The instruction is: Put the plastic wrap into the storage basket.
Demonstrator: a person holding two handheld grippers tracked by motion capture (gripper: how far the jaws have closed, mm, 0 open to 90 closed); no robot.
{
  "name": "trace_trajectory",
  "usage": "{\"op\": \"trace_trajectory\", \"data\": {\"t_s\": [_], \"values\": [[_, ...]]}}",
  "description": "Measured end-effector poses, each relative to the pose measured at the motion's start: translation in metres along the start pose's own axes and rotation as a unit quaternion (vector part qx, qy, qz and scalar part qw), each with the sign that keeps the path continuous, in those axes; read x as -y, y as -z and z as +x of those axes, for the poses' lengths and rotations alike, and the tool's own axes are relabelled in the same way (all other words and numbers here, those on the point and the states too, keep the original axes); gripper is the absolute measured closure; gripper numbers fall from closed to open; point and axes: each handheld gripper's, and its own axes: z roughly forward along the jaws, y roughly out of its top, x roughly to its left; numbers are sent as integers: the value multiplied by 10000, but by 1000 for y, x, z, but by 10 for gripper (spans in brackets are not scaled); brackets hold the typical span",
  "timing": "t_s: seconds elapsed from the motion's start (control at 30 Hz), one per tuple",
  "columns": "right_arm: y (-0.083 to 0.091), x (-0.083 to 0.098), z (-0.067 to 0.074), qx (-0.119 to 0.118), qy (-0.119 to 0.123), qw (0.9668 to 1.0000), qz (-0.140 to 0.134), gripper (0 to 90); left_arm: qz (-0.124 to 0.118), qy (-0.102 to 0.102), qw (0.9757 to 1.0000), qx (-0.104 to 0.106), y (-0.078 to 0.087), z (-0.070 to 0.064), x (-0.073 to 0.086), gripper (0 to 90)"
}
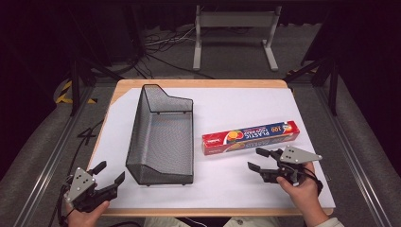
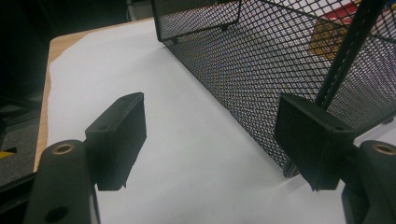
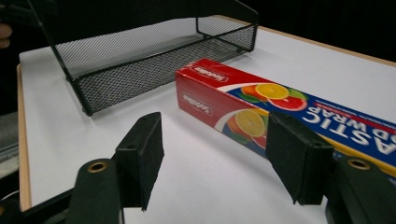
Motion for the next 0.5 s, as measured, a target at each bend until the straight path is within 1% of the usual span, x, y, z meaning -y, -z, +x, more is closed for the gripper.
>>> {"op": "trace_trajectory", "data": {"t_s": [0.03,0.13,0.17,0.27,0.3,0.37,0.4,0.43,0.47,0.5], "values": [[-2,-3,1,-39,55,10000,34,393,-6,-2,10000,-2,0,0,0,261],[-6,-8,4,-216,-52,9997,33,431,1,9,10000,0,0,0,0,261],[-8,-9,4,-261,-52,9996,24,438,14,-9,10000,-7,0,0,0,260],[-17,-13,8,-375,-37,9992,144,495,5,4,10000,-14,0,0,0,261],[-21,-15,9,-405,-5,9990,200,554,0,12,10000,-20,0,0,0,261],[-27,-21,12,-472,82,9977,474,644,-10,10,10000,-23,0,0,0,261],[-30,-23,13,-471,143,9973,542,690,-2,-3,10000,-33,0,-1,0,261],[-35,-27,14,-504,196,9961,697,743,-8,2,10000,-39,0,0,0,261],[-39,-30,15,-534,208,9952,790,788,-17,18,10000,-43,0,0,0,261],[-44,-33,16,-572,243,9941,891,860,-9,13,10000,-51,0,0,0,261]]}}
